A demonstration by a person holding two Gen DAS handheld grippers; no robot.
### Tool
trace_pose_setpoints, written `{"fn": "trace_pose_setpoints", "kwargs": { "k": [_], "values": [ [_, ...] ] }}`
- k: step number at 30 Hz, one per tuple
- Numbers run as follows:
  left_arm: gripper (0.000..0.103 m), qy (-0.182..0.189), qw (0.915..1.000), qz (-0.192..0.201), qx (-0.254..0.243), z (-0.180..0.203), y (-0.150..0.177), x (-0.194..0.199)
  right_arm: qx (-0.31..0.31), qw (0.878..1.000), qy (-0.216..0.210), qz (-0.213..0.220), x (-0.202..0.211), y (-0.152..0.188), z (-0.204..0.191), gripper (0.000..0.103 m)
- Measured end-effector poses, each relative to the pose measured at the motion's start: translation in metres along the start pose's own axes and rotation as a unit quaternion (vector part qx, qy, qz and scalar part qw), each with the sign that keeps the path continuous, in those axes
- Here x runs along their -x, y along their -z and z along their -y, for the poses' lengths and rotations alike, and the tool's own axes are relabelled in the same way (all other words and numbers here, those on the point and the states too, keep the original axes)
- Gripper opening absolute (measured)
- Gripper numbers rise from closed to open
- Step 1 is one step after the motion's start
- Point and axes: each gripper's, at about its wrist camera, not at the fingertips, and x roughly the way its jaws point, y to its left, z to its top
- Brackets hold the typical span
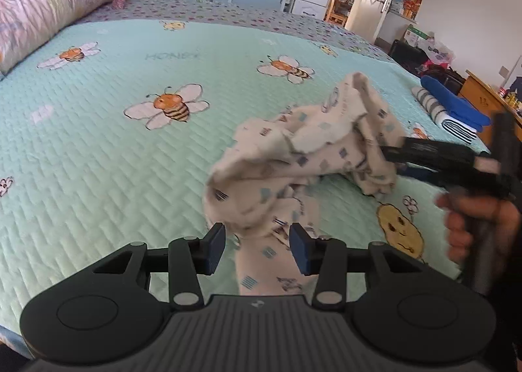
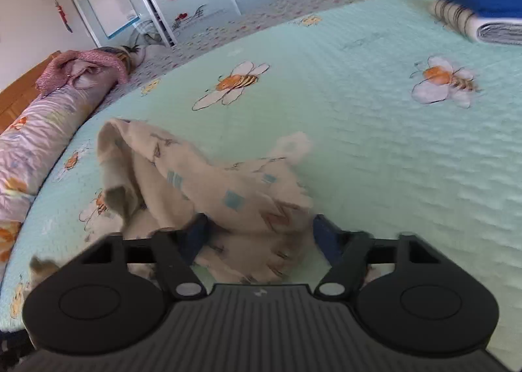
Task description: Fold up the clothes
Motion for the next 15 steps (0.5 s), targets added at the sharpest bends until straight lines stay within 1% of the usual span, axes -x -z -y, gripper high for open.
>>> {"fn": "trace_pose_setpoints", "kwargs": {
  "k": [1,2,3,5,7,8,12,13,14,15],
  "values": [
    [0.046,-0.005,1.0000,0.004,0.000,-0.001,0.000,0.003,0.028,0.999,-0.013,-0.007,0.001,0.003,-0.013,0.032],
    [0.046,-0.008,0.9999,0.009,0.005,-0.004,0.000,0.007,0.075,0.997,-0.022,-0.006,0.006,0.009,-0.035,0.032],
    [0.046,-0.010,0.9998,0.014,0.013,-0.009,0.000,0.011,0.117,0.992,-0.046,-0.010,0.014,0.018,-0.055,0.032],
    [0.046,-0.014,0.9993,0.024,0.027,-0.018,0.000,0.020,0.173,0.976,-0.123,-0.054,0.030,0.044,-0.085,0.030],
    [0.046,-0.016,0.9988,0.030,0.035,-0.025,0.000,0.027,0.217,0.958,-0.164,-0.093,0.049,0.073,-0.100,0.030],
    [0.046,-0.015,0.9987,0.033,0.037,-0.027,0.001,0.030,0.233,0.954,-0.164,-0.091,0.062,0.085,-0.101,0.031],
    [0.046,0.002,0.9985,0.035,0.041,-0.026,0.004,0.030,0.251,0.956,-0.146,-0.033,0.101,0.095,-0.092,0.033],
    [0.046,0.010,0.9986,0.033,0.040,-0.023,0.003,0.026,0.266,0.954,-0.136,-0.013,0.101,0.085,-0.092,0.038],
    [0.046,0.018,0.9987,0.029,0.038,-0.019,0.001,0.022,0.281,0.951,-0.126,0.001,0.098,0.074,-0.093,0.046],
    [0.046,0.026,0.9988,0.024,0.032,-0.015,-0.002,0.016,0.295,0.948,-0.122,0.007,0.093,0.064,-0.094,0.051]
  ]
}}
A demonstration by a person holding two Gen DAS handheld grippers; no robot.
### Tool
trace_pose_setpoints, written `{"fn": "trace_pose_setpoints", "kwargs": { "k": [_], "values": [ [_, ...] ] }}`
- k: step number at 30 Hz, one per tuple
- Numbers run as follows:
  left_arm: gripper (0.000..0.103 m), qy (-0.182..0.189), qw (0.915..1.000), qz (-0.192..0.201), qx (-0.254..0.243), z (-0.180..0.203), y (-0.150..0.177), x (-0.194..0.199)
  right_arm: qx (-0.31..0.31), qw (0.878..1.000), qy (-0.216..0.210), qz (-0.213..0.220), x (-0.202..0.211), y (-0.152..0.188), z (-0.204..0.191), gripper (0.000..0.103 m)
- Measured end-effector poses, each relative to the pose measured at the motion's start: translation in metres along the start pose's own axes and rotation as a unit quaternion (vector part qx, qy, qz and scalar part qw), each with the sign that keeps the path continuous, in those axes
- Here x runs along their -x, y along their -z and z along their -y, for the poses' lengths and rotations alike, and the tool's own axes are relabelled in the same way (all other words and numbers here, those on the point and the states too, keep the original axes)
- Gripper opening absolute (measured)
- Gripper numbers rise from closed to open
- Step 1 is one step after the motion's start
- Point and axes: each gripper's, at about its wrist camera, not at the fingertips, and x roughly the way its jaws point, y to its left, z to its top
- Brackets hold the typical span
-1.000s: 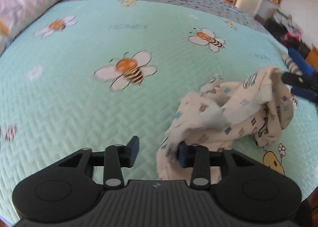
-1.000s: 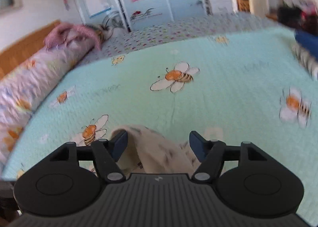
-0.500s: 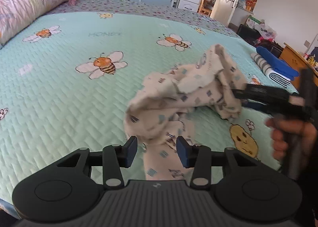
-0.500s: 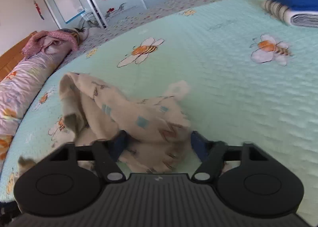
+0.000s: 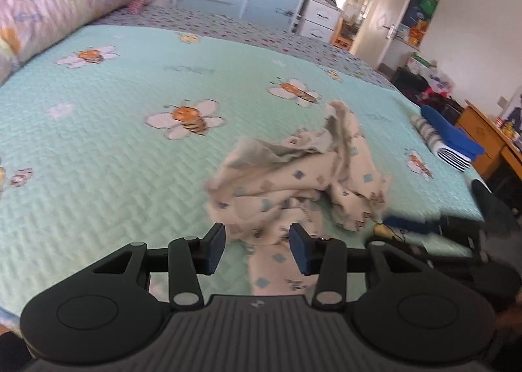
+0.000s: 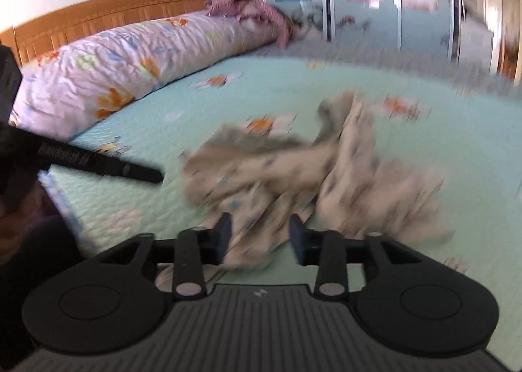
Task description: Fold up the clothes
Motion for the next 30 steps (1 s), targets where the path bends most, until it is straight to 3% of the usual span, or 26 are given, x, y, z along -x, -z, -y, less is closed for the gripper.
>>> {"fn": "trace_pose_setpoints", "kwargs": {
  "k": [1,4,7,9,11,13,15,18,20,24,26,28,30],
  "values": [
    [0.046,0.004,1.0000,-0.006,-0.007,0.005,-0.002,-0.006,0.013,1.000,0.001,-0.003,-0.009,-0.007,0.003,0.056],
    [0.046,0.004,0.9994,-0.019,-0.027,0.017,-0.006,-0.024,0.040,0.999,0.006,-0.036,-0.049,-0.023,0.016,0.057],
    [0.046,0.005,0.9987,-0.030,-0.042,0.025,-0.009,-0.035,0.052,0.992,0.059,-0.101,-0.100,-0.039,0.049,0.049],
    [0.046,0.006,0.9982,-0.033,-0.049,0.026,-0.009,-0.041,0.025,0.986,0.142,-0.082,-0.112,-0.059,0.088,0.044],
    [0.046,0.008,0.9984,-0.035,-0.045,0.025,-0.012,-0.049,-0.037,0.982,0.184,-0.019,-0.097,-0.082,0.122,0.046],
    [0.046,0.010,0.9987,-0.035,-0.037,0.022,-0.014,-0.056,-0.097,0.979,0.174,0.030,-0.074,-0.096,0.145,0.048],
    [0.046,0.013,0.9989,-0.034,-0.030,0.019,-0.016,-0.064,-0.112,0.984,0.134,0.042,-0.055,-0.087,0.143,0.053],
    [0.046,0.013,0.9987,-0.045,-0.022,0.016,-0.012,-0.080,-0.083,0.993,0.084,0.027,-0.042,-0.053,0.119,0.055],
    [0.046,0.010,0.9981,-0.057,-0.020,0.015,-0.007,-0.088,-0.051,0.996,0.069,-0.006,-0.050,-0.029,0.100,0.058],
    [0.046,0.000,0.9971,-0.072,-0.024,0.018,0.008,-0.086,0.042,0.985,0.157,-0.065,-0.098,-0.019,0.094,0.057],
    [0.046,0.005,0.9967,-0.073,-0.036,0.024,0.013,-0.080,0.021,0.980,0.188,-0.062,-0.114,-0.037,0.123,0.057],
    [0.046,0.006,0.9962,-0.075,-0.044,0.028,0.019,-0.074,-0.057,0.970,0.233,-0.034,-0.111,-0.061,0.155,0.057],
    [0.046,0.008,0.9959,-0.078,-0.045,0.028,0.025,-0.070,-0.122,0.967,0.224,0.009,-0.089,-0.070,0.169,0.058]
  ]
}}
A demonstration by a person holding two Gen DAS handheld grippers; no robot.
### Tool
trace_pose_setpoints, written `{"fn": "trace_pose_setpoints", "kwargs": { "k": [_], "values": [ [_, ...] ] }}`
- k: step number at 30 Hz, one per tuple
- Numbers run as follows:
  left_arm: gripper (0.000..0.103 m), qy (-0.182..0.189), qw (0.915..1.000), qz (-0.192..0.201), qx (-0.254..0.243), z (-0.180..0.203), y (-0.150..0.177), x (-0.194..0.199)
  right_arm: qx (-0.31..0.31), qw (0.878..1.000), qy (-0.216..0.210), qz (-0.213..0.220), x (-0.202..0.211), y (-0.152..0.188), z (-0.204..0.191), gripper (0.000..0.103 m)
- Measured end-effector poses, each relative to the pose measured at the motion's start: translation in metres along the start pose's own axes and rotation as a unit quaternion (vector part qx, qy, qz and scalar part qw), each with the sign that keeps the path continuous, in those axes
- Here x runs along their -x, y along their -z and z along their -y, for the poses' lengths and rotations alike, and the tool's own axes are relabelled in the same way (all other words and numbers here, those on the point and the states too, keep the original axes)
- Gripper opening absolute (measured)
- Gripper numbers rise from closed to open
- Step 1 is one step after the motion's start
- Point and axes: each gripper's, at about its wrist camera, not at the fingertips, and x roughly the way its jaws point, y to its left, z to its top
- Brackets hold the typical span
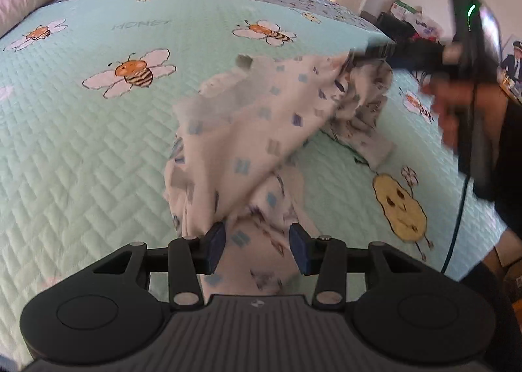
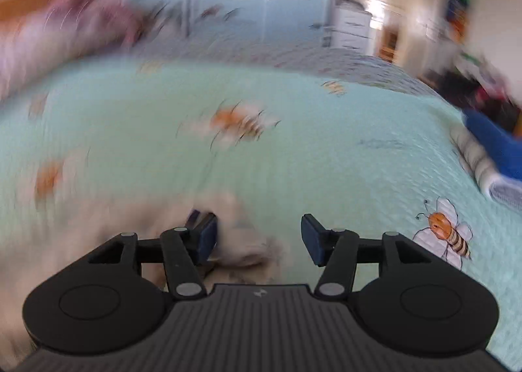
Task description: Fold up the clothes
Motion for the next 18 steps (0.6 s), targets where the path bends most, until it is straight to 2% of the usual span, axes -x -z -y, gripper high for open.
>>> {"fn": "trace_pose_setpoints", "kwargs": {
  "k": [2,4,7,10,12,15,17,18],
  "values": [
    [0.046,0.003,1.0000,-0.002,0.000,0.000,0.006,0.002,-0.041,0.998,-0.050,0.014,0.022,0.001,0.011,0.061],
    [0.046,0.006,1.0000,-0.001,0.005,-0.003,0.010,0.002,-0.026,0.997,-0.077,0.008,0.045,0.020,0.007,0.062],
    [0.046,0.005,0.9999,-0.002,0.009,-0.003,0.011,0.002,0.004,0.994,-0.109,-0.011,0.063,0.059,-0.006,0.071],
    [0.046,0.005,1.0000,-0.001,-0.005,0.003,0.009,0.006,0.006,0.995,-0.085,-0.051,0.047,0.072,-0.013,0.071],
    [0.046,0.003,0.9999,0.002,-0.016,0.007,0.007,0.007,-0.017,0.994,-0.075,-0.072,0.021,0.066,-0.008,0.071],
    [0.046,-0.016,0.9993,0.015,-0.030,0.008,-0.005,0.003,-0.046,0.993,-0.071,-0.080,-0.012,0.042,0.003,0.068],
    [0.046,-0.023,0.9993,0.020,-0.020,0.004,-0.017,-0.005,-0.055,0.992,-0.069,-0.092,-0.028,0.031,0.009,0.052],
    [0.046,-0.024,0.9994,0.020,-0.014,0.002,-0.022,-0.009,-0.061,0.991,-0.068,-0.100,-0.034,0.027,0.012,0.048]
  ]
}}
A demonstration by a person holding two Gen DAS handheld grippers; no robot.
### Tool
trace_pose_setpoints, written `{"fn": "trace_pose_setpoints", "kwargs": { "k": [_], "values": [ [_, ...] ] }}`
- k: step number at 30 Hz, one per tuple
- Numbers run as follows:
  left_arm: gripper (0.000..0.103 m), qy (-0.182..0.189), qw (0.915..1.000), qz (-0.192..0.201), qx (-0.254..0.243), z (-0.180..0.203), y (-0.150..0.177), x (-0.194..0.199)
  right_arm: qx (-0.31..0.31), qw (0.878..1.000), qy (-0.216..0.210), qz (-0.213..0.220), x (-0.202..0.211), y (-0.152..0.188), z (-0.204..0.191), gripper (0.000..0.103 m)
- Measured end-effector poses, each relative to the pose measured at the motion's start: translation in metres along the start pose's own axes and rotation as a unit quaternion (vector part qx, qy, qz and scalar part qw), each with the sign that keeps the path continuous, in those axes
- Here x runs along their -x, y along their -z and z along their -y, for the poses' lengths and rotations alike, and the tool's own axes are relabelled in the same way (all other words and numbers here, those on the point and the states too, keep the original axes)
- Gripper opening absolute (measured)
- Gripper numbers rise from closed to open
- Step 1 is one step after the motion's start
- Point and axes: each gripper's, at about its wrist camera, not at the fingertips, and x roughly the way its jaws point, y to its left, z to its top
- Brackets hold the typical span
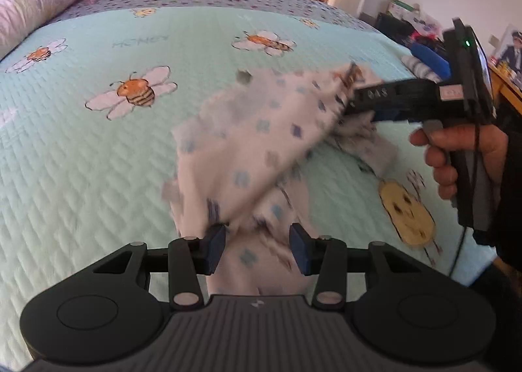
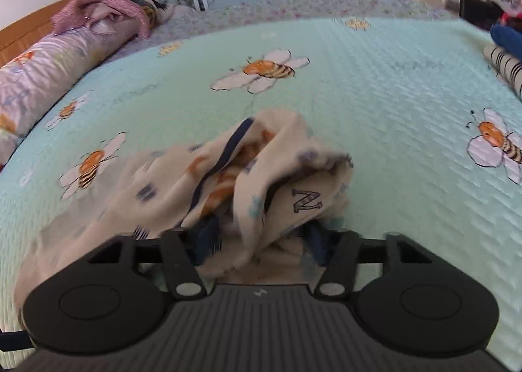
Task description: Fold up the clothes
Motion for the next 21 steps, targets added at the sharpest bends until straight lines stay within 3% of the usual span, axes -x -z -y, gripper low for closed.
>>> {"fn": "trace_pose_setpoints", "kwargs": {
  "k": [1,4,6,7,8,10,15,16,18,20,21],
  "values": [
    [0.046,-0.001,1.0000,0.000,0.004,-0.002,-0.004,-0.004,-0.011,1.000,0.000,-0.007,-0.002,-0.001,0.003,0.042],
    [0.046,-0.004,0.9999,-0.001,0.011,-0.006,-0.012,-0.016,-0.044,0.999,-0.017,-0.012,0.014,0.029,0.002,0.043],
    [0.046,-0.003,0.9998,-0.004,0.018,-0.010,-0.017,-0.025,-0.032,0.999,-0.024,-0.012,0.018,0.049,-0.003,0.038],
    [0.046,0.000,0.9997,-0.003,0.024,-0.012,-0.021,-0.028,-0.028,0.999,-0.021,-0.006,0.021,0.052,-0.003,0.026],
    [0.039,0.003,0.9995,-0.002,0.030,-0.013,-0.024,-0.031,-0.023,1.000,-0.017,0.000,0.024,0.056,-0.003,0.014],
    [0.020,0.020,0.9991,0.015,0.035,-0.016,-0.033,-0.023,-0.036,0.999,-0.020,0.015,0.037,0.057,0.000,0.009],
    [0.014,0.055,0.9933,0.091,0.045,-0.020,-0.063,0.021,-0.019,0.993,-0.008,0.115,0.115,0.040,0.002,0.008],
    [0.007,0.065,0.9912,0.107,0.045,-0.018,-0.071,0.032,-0.019,0.991,-0.009,0.135,0.132,0.037,0.004,0.009],
    [0.006,0.082,0.9858,0.140,0.043,-0.013,-0.085,0.054,-0.030,0.987,-0.015,0.156,0.156,0.038,0.006,0.016],
    [0.007,0.088,0.9803,0.174,0.033,-0.007,-0.096,0.075,-0.046,0.985,-0.023,0.165,0.172,0.042,0.009,0.051],
    [0.007,0.080,0.9798,0.181,0.031,-0.006,-0.099,0.079,-0.048,0.985,-0.022,0.163,0.174,0.050,0.006,0.056]
  ]
}}
